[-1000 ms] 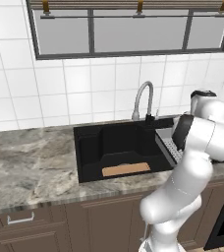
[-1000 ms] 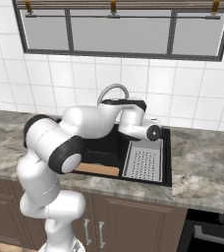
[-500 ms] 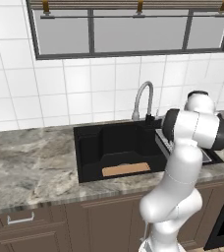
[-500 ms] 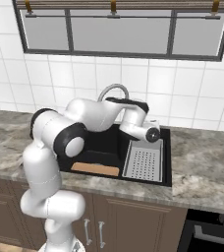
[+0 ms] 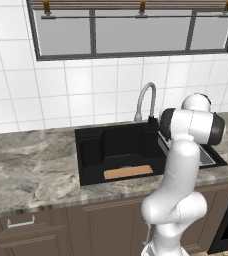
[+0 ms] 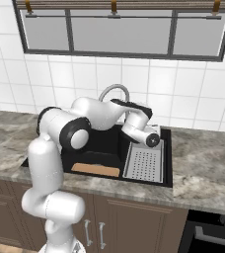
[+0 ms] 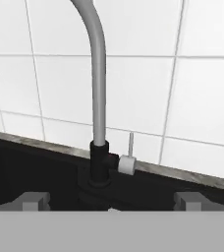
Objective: Turn on the sink faucet with hot water and rinse the cutting board for ten seconds, then turn off the faucet. Push the cutting board to reach the water if necessary.
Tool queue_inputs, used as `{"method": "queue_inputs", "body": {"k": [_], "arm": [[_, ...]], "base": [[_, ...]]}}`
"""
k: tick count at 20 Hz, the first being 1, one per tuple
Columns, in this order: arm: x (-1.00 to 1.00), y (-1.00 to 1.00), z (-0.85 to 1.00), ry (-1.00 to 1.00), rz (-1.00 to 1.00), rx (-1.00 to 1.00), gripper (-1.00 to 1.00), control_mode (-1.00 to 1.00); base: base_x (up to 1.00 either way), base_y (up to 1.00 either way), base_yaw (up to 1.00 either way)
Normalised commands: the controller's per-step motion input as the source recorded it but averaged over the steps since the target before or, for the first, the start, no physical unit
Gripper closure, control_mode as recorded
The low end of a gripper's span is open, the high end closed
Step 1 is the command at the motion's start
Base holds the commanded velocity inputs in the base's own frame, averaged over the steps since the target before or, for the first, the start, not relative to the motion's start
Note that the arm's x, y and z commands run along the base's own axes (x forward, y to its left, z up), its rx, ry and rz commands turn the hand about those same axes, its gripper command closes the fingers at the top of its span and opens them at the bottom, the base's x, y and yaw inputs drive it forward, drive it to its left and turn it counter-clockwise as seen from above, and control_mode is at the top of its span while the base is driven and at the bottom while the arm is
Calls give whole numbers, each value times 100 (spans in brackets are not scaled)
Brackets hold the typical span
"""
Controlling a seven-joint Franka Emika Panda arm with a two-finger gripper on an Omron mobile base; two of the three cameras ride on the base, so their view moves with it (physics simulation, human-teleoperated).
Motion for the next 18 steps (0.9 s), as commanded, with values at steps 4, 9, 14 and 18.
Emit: {"method": "queue_inputs", "body": {"k": [4, 9, 14, 18], "arm": [[24, -2, -12, -2, -10, 11, -100, -100], [32, -1, -2, -1, -7, 5, -100, -100], [36, -1, 0, -6, 0, 0, -100, -100], [31, 0, -5, -5, 0, 0, -100, -100]], "base": [[0, 0, 0], [0, 0, 0], [0, 0, 0], [0, 0, 0]]}}
